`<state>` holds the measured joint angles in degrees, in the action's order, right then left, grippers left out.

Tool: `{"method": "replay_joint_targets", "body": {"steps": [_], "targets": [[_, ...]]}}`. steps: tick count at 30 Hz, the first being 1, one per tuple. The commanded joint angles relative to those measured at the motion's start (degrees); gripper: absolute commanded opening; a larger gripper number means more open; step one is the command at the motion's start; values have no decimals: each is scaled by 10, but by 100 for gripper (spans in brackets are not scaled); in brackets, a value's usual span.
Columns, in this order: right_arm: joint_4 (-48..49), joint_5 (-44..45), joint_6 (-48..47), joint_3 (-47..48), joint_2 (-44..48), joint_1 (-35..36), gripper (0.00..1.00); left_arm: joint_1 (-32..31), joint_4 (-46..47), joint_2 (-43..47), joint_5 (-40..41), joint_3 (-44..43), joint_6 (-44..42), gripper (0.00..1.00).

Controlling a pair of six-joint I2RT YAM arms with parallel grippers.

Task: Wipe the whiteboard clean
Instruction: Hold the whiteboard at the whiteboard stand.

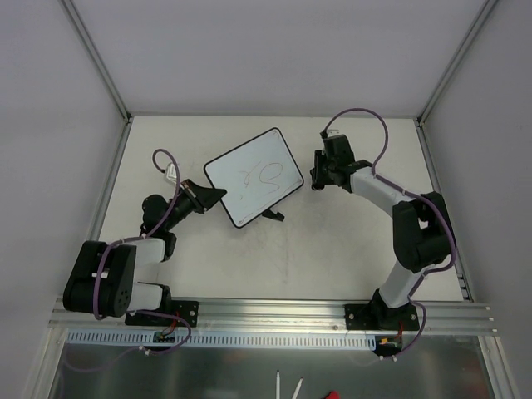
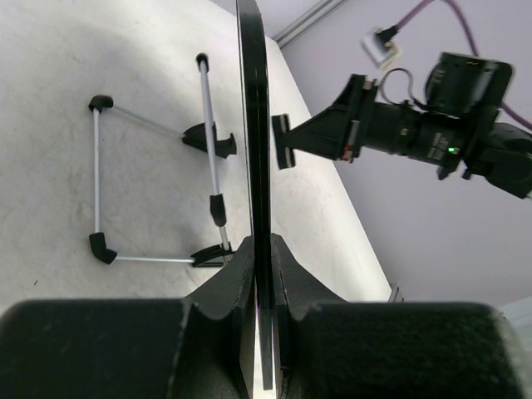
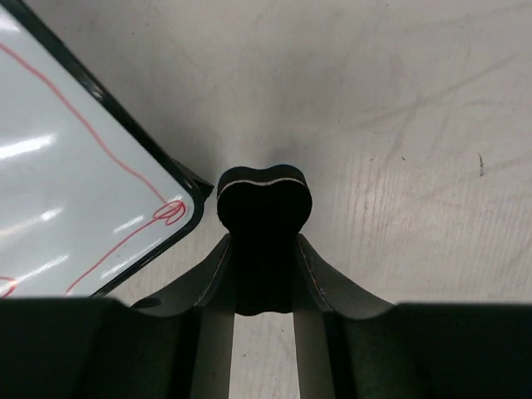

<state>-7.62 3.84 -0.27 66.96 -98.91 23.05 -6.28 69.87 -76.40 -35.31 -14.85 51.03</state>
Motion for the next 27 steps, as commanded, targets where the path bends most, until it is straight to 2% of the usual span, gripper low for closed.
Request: {"method": "replay_joint_targets", "body": {"steps": [1,12,27], "targets": [[-12,-21,1,32,-27,1,0,3,223,49,11,-22,9,0],[-12,-29,1,34,-30,2,0,3,137,110,39,-32,-39,0],[-16,-19,1,15,24,-4,0,-22,174,10,72,-69,-58,0]]}}
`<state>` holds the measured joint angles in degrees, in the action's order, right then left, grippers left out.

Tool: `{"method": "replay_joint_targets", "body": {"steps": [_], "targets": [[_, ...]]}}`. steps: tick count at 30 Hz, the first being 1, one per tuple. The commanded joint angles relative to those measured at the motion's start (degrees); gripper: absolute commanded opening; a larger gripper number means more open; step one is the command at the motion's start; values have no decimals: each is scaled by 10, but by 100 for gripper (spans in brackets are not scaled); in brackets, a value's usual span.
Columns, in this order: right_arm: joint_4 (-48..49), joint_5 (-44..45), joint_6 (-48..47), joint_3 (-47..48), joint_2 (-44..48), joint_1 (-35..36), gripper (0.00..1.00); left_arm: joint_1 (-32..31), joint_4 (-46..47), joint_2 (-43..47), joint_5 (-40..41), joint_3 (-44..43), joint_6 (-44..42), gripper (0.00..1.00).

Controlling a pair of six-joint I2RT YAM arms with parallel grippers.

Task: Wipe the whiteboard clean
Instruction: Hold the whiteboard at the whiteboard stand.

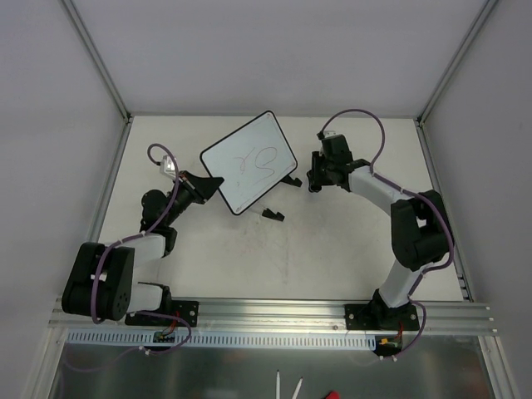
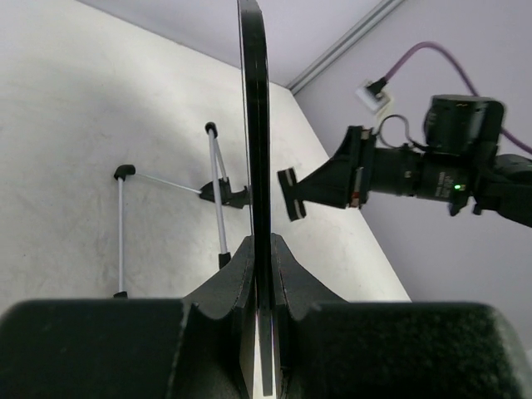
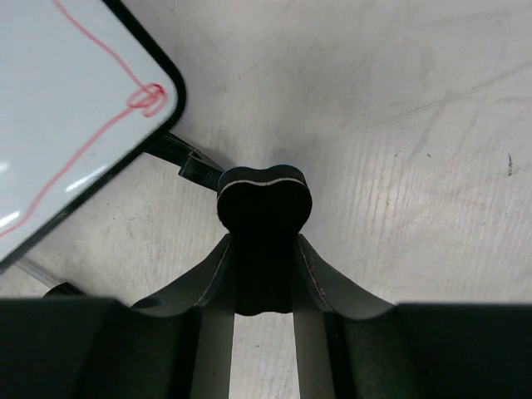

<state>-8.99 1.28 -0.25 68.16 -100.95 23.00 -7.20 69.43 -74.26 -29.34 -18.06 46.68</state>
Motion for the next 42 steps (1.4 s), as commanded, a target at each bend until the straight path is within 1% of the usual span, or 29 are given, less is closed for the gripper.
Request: {"method": "replay_joint_targets", "body": {"steps": [1,5,8,19,26,30,37,42], "targets": [[-3,7,1,0,48,-5,0,-15,182,-19,13,-39,-16,0],[-3,6,2,-5,66,-7,0,-26,212,-67,19,-42,-10,0],[-6,7,1,-5,72,-9,0,-31,221,-72,20,-36,-11,0],[-7,0,1,-1,66,-13,0,-44,207,-41,17,12,-46,0],[-7,-5,20,6,56,-13,0,-67,193,-14,20,49,-64,0],[-7,-5,21,11,41,-12,0,-89,187,-11,28,59,-72,0],[6,31,16,18,-2,-12,0,-135,185,-16,49,69,-82,0],[8,39,18,35,-35,-12,0,-159,186,-26,67,80,-94,0]]}}
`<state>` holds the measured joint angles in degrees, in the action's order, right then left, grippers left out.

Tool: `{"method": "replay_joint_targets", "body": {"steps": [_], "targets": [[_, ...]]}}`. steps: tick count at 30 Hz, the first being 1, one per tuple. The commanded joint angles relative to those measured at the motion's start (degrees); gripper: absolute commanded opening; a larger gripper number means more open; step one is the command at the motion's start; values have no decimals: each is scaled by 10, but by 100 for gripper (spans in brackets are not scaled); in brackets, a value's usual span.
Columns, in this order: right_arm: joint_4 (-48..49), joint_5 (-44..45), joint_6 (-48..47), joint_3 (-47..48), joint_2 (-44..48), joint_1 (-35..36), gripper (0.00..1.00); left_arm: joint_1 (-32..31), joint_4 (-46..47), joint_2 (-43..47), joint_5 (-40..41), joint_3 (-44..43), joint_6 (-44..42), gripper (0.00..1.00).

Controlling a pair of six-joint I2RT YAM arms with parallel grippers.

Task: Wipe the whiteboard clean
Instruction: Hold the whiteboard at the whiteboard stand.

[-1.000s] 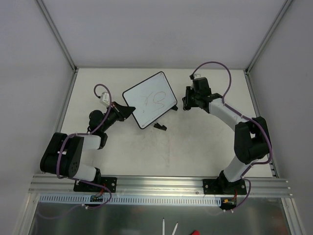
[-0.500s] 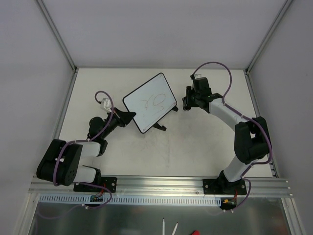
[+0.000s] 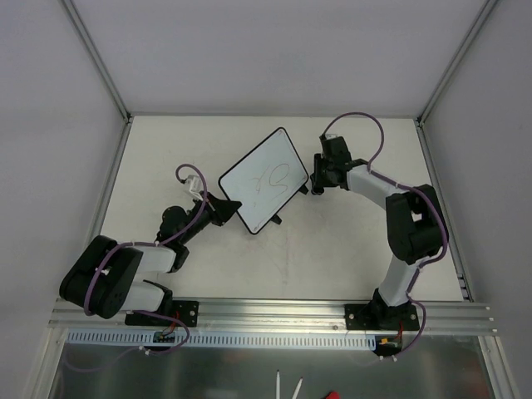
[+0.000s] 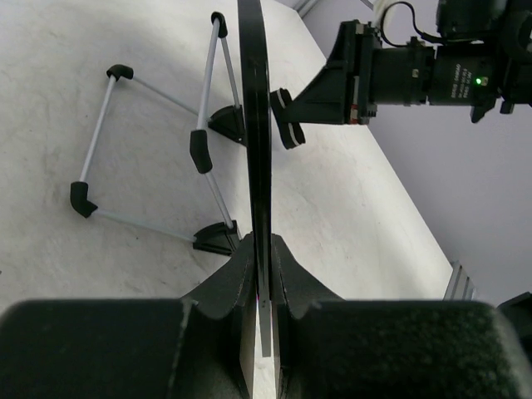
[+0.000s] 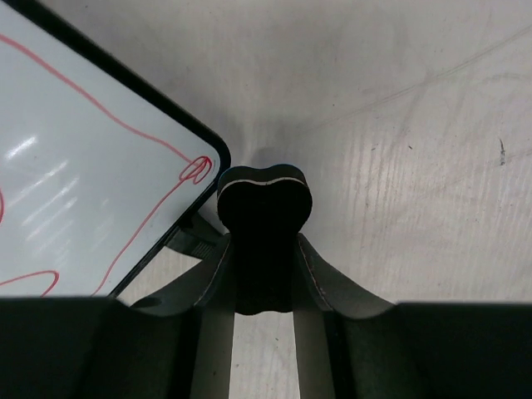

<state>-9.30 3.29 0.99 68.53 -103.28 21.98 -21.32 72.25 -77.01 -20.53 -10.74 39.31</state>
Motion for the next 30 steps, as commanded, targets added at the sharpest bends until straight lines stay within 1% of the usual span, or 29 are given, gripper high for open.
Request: {"method": "replay_joint_targets", "body": {"steps": [1,9,16,20,26,30], "targets": [[10,22,8,35,-15,-3,0,-19,159,0,-20,9,-21,0],[24,30,16,36,-39,-3,0,-21,170,-13,-20,25,-27,0],[47,3,42,11,-47,5,0,-21,182,-41,-28,27,-34,0],[56,13,49,-9,-39,19,0,-19,181,-53,-32,20,-42,0],[64,7,63,-31,-28,39,0,8,163,-64,-62,8,-42,0],[73,12,70,-40,-24,59,0,50,169,-81,-117,-2,-29,0]]}}
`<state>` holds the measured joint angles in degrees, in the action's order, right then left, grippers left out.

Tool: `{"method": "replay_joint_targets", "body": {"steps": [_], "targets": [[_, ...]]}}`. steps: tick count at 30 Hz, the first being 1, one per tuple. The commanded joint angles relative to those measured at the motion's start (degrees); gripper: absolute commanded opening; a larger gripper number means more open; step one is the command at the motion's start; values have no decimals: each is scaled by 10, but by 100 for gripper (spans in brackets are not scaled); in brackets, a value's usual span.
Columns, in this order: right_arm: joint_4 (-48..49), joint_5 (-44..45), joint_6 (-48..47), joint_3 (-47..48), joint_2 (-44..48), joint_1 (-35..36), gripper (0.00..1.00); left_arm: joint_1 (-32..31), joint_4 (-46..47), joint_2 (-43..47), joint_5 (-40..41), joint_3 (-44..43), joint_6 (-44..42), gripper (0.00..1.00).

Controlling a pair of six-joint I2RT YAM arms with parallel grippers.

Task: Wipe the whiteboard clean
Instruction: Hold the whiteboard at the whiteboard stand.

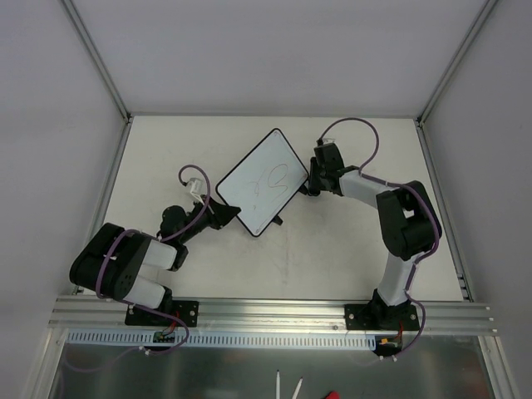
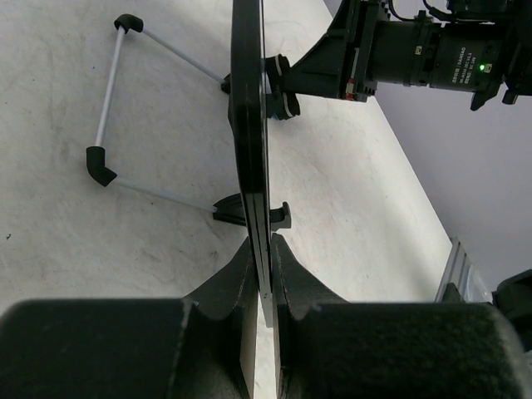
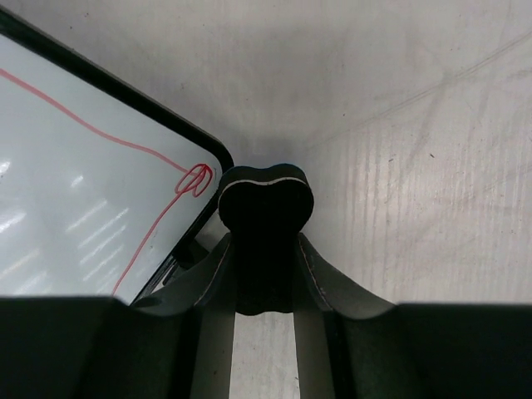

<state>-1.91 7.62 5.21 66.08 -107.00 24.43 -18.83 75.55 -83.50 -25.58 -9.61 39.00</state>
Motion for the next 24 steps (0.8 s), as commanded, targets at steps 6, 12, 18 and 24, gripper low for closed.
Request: {"method": "replay_joint_targets", "body": {"steps": [6,12,18,24], "targets": [[1,-25,38,-23,16,62,0,82,138,-32,-153,-37,-1,0],[4,-28,45,-33,27,83,0,98,132,-44,-202,-59,5,0],[-13,8,41,-45,47,89,0,114,134,-60,-236,-79,12,0],[-41,17,22,-43,77,60,0,121,134,-64,-243,-78,5,0]]}}
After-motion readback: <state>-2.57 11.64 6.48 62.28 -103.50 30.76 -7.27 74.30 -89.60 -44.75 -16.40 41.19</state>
